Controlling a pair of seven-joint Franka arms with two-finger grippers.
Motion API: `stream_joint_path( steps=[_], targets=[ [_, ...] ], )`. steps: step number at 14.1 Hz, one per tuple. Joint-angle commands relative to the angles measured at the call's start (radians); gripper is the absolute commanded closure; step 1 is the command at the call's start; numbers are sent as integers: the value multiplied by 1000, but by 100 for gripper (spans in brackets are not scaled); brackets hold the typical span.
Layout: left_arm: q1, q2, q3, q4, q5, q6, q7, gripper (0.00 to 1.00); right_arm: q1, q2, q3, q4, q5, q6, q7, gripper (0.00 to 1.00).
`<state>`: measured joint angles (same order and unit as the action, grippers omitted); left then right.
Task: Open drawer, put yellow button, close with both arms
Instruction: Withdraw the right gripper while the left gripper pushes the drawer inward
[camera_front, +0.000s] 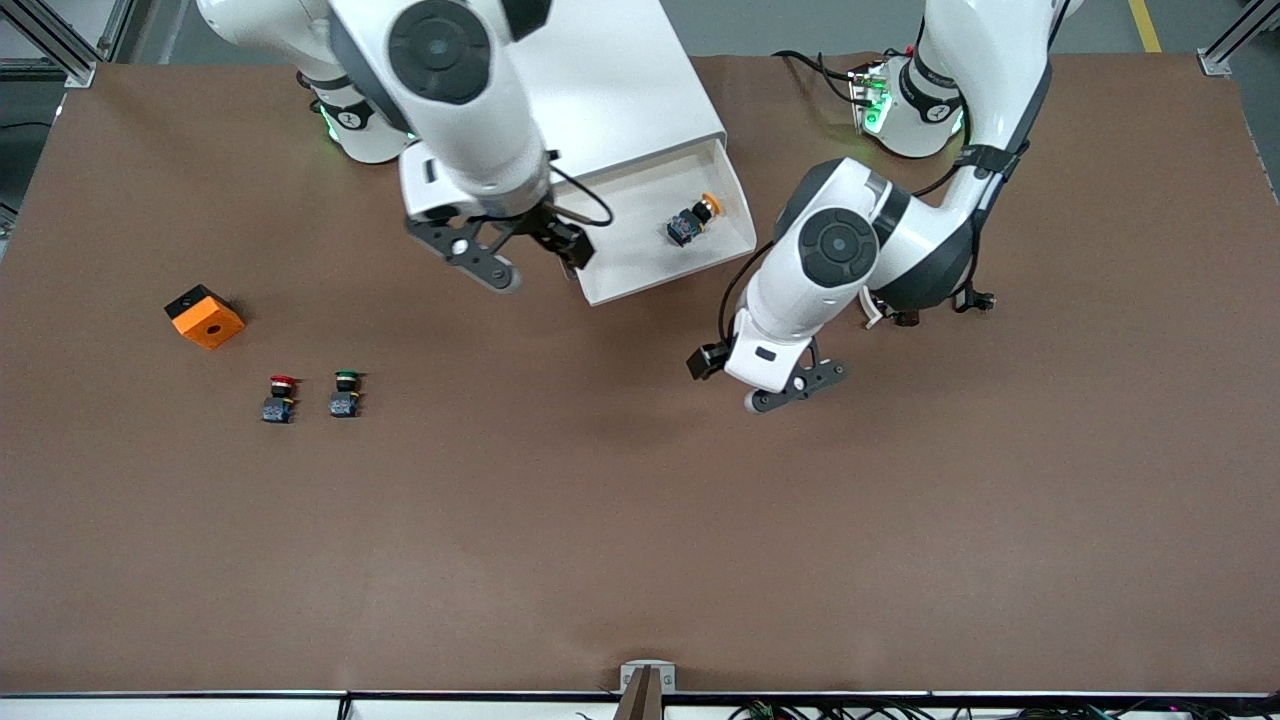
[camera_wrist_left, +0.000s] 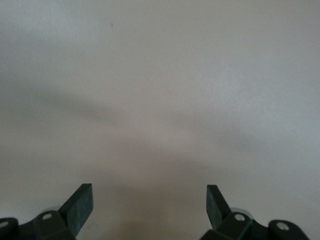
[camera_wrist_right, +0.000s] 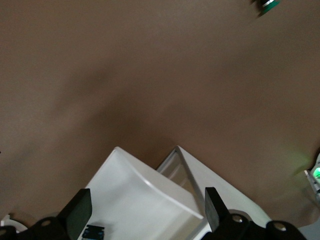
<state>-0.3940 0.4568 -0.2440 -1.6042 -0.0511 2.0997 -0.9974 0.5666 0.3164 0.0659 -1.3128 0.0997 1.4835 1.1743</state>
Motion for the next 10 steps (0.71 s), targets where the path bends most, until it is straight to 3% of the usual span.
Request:
stream_joint_path(
  steps=[1, 10],
  targets=[
    [-31, -29, 0, -36, 53, 2, -67, 0, -74, -5, 14, 27, 11, -81, -158, 0],
    [-114, -59, -29, -99, 45, -49, -211, 0, -465, -16, 9, 99, 2, -311, -847, 0]
  ],
)
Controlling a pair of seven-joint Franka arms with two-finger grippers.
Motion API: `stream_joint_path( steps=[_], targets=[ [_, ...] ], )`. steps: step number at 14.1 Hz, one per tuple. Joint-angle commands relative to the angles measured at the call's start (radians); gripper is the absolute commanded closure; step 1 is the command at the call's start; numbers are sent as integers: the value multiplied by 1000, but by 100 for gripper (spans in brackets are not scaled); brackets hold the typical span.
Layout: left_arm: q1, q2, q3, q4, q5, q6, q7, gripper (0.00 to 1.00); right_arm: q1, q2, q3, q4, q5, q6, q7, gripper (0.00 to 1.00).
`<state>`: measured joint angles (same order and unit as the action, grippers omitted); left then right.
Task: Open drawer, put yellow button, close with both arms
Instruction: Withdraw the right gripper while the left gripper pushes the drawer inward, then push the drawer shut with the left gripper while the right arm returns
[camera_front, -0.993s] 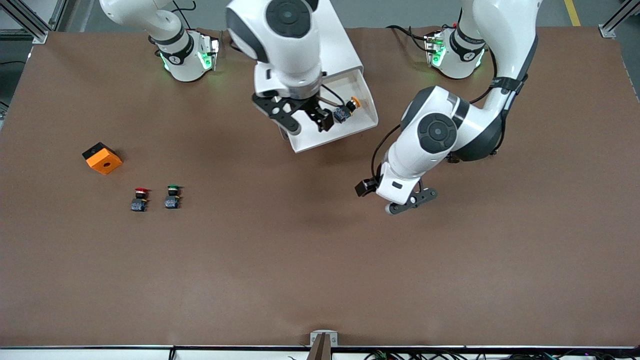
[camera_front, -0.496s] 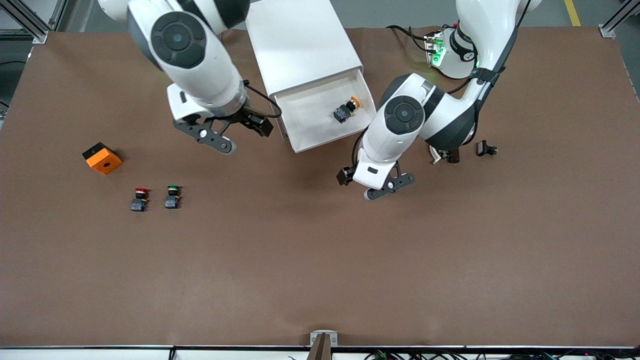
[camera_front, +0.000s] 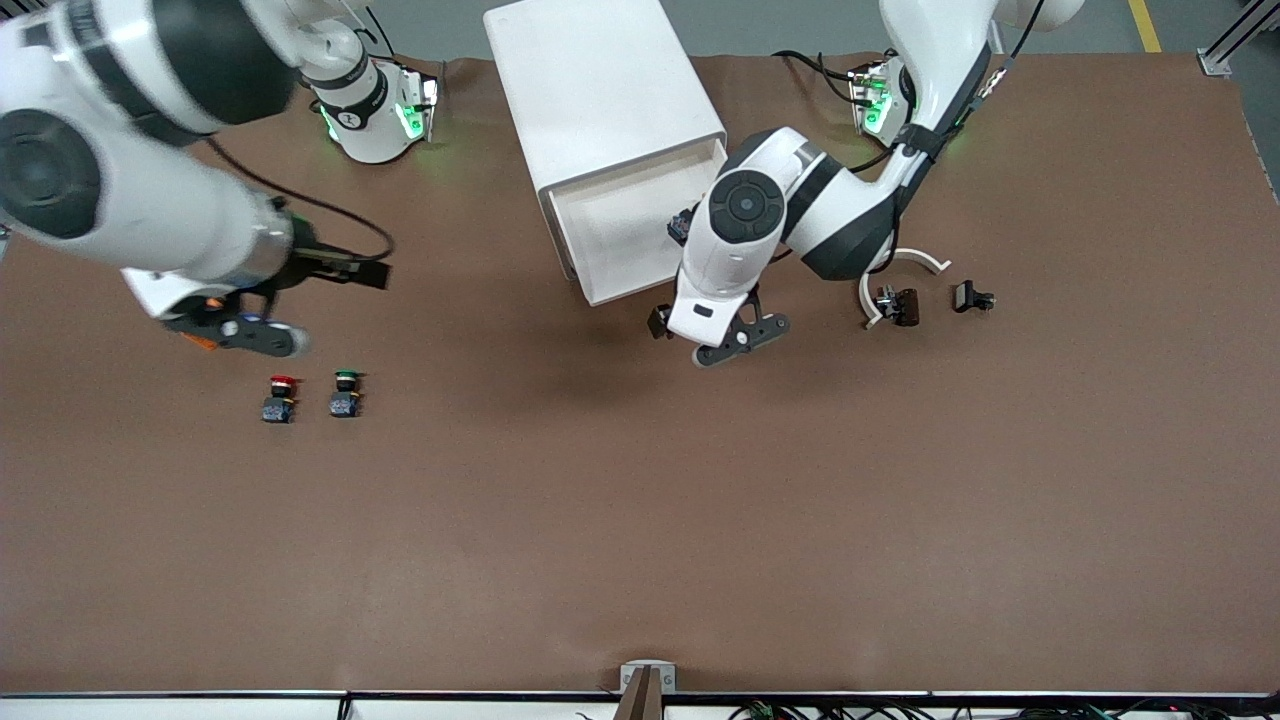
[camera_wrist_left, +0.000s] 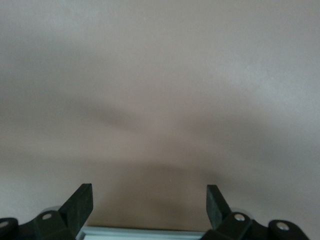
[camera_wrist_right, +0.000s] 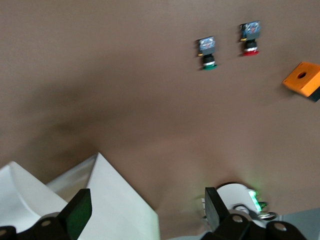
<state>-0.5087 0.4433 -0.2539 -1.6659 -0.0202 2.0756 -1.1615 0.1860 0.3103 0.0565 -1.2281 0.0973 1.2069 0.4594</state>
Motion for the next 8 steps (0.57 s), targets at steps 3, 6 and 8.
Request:
stream_joint_path(
  steps=[3, 6, 8],
  targets=[
    [1, -47, -53, -37, 2, -67, -87, 0, -235, -11, 19, 15, -5, -55, -379, 0],
    [-1, -41, -88, -37, 0, -118, -124, 0, -339, -10, 17, 22, -66, -55, -606, 0],
    [-1, -41, -114, -38, 0, -132, -129, 0, -344, -11, 22, 31, -175, -55, -651, 0]
  ],
)
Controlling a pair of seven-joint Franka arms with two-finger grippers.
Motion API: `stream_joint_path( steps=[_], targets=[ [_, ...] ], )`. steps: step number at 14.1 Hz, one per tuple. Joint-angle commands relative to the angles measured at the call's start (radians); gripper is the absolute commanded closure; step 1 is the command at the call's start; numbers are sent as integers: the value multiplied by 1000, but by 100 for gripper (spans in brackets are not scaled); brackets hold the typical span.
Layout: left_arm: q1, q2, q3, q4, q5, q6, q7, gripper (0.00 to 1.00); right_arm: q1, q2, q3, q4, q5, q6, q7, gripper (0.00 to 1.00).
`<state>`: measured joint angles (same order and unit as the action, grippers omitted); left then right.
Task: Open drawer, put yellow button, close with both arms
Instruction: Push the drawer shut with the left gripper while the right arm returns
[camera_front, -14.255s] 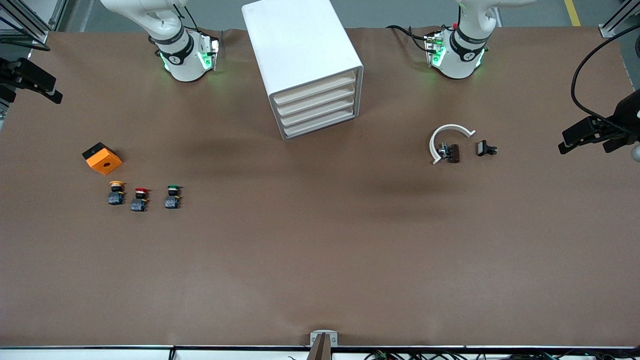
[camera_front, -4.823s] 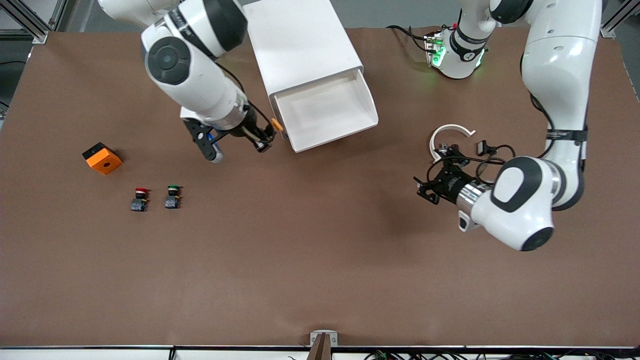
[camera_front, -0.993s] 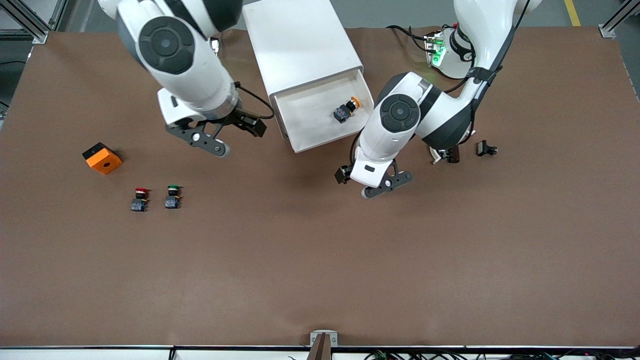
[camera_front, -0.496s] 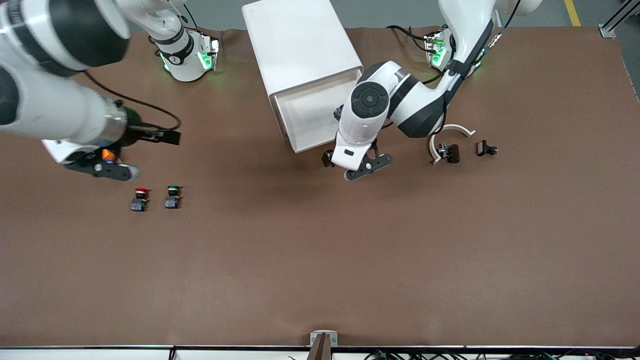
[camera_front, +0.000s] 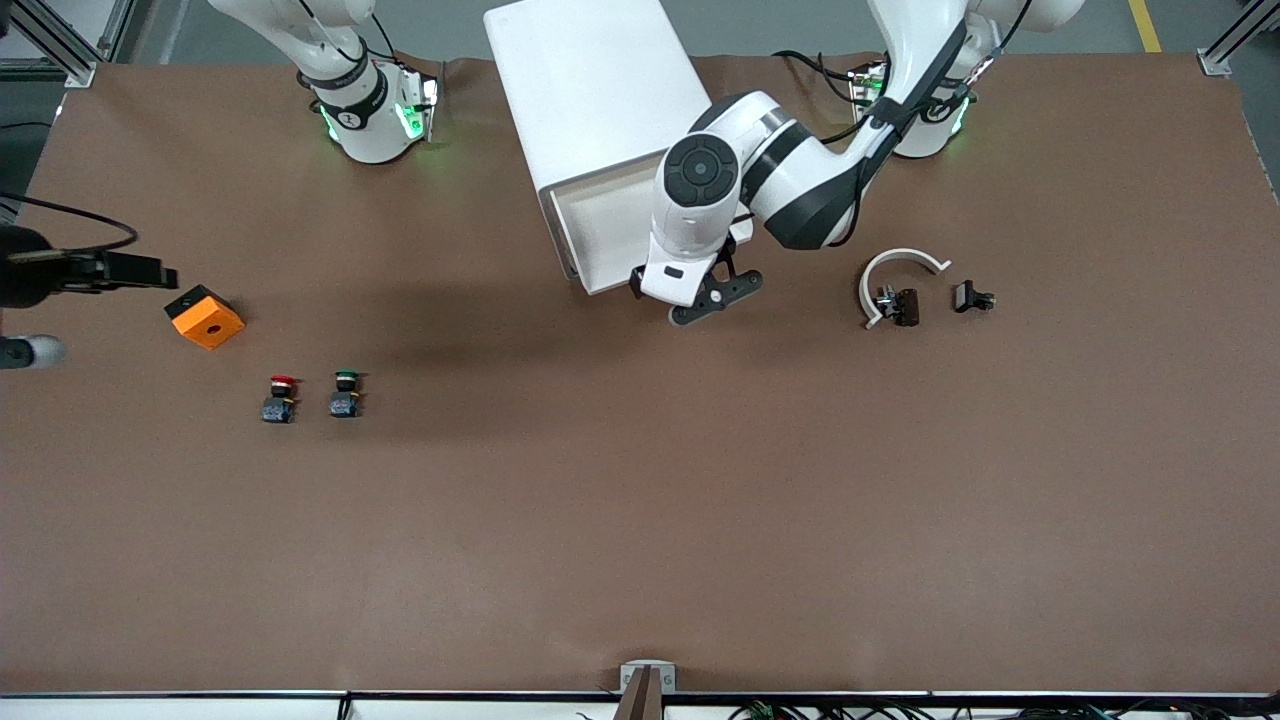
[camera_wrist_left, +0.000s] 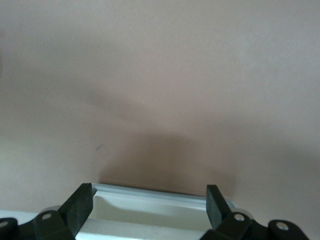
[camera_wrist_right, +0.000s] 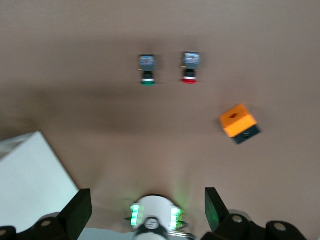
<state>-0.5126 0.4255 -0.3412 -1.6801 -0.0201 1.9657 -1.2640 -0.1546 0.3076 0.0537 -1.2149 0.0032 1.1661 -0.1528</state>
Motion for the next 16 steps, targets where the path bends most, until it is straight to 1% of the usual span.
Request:
stream_joint_path(
  steps=[1, 3, 8, 9, 10, 12, 16],
  targets=[
    [3, -24, -35, -23, 0, -30, -28, 0, -2, -8, 25, 20, -100, -14, -36, 0],
    [2, -21, -42, -20, -10, -33, -28, 0, -6, -7, 23, 25, -100, -13, -31, 0],
    [-7, -14, -48, -21, -119, -33, -26, 0, -10, -5, 23, 58, -97, -14, -30, 0],
    [-10, -13, -48, -21, -148, -34, -25, 0, -10, -11, 23, 58, -94, -16, -30, 0],
    [-10, -4, -48, -18, -173, -33, -23, 0, -17, -37, 23, 58, -86, -19, -28, 0],
    [-10, 1, -48, -16, -217, -33, -17, 0, -34, -64, 20, 55, -40, -19, -27, 0],
    [-14, 19, -48, -12, -306, -31, -11, 0, -52, -87, 23, 52, -26, -32, -28, 0]
  ],
)
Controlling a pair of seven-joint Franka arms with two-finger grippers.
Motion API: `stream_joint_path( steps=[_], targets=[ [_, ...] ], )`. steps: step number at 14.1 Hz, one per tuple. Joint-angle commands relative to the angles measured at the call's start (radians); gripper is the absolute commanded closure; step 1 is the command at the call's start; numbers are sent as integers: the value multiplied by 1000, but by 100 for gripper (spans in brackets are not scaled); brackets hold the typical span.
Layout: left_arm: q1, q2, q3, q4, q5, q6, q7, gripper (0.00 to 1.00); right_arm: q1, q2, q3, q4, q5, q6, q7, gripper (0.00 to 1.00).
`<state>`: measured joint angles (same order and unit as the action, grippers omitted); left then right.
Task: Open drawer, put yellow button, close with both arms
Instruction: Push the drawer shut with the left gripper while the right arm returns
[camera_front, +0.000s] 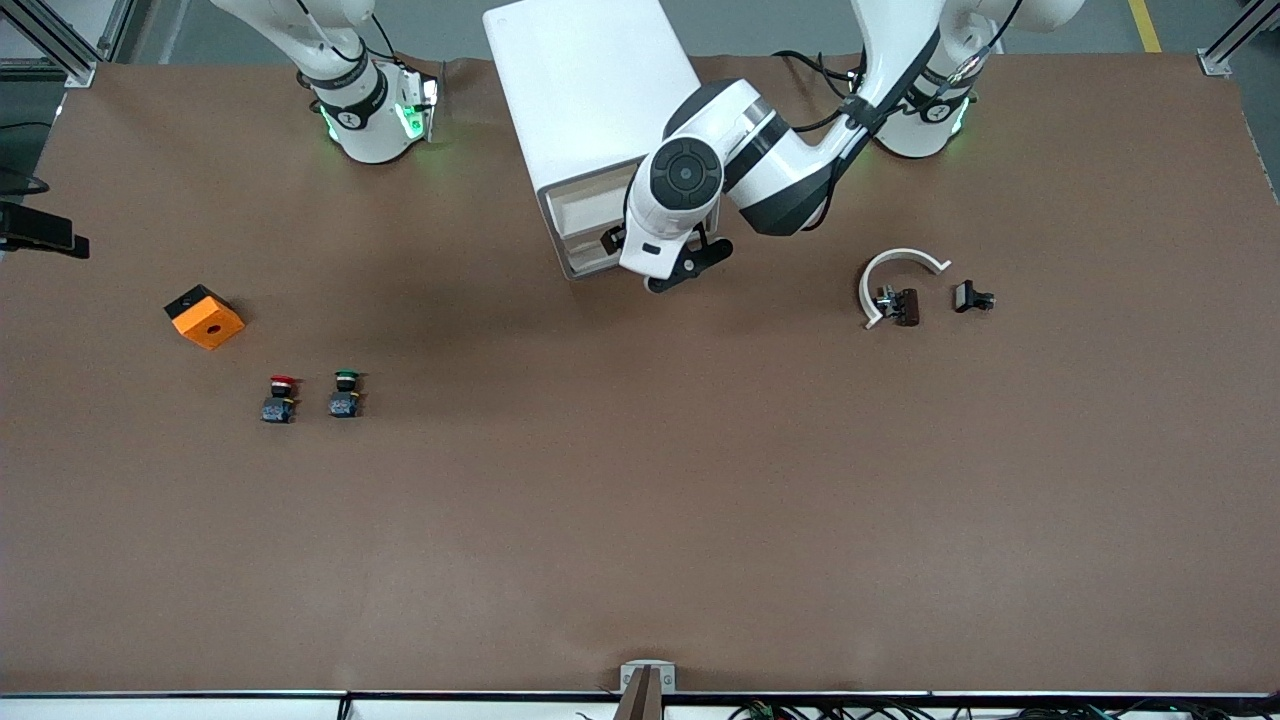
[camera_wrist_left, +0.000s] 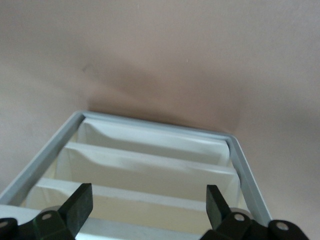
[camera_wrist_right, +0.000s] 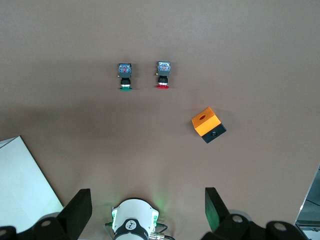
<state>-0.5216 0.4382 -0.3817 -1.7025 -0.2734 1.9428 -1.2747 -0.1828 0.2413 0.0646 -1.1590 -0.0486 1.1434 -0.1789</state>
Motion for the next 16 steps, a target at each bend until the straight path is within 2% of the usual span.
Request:
stream_joint_path(
  steps=[1, 3, 6, 8, 11, 13, 16],
  targets=[
    [-6, 14, -9, 11, -61, -8, 0, 0, -26, -27, 12, -5, 26, -10, -4, 0],
    [-15, 22, -8, 11, -87, -8, 0, 0, -23, -56, 15, -21, 24, -5, -5, 0],
    [-21, 30, -9, 11, -128, -8, 0, 0, -11, -124, 14, -118, 26, 47, -5, 0],
    [-34, 30, -8, 11, -133, -10, -3, 0, 55, -142, -2, -125, 18, 64, -2, 0],
    [-35, 46, -8, 9, -133, -10, -2, 0, 134, -145, -135, -137, 62, 65, 18, 0],
    [-43, 54, -8, 9, -132, -10, -5, 0, 122, -200, -147, -220, 101, 102, 61, 0],
    [-37, 53, -6, 11, -121, -12, -6, 0, 121, -364, -147, -448, 99, 244, 56, 0]
  ],
)
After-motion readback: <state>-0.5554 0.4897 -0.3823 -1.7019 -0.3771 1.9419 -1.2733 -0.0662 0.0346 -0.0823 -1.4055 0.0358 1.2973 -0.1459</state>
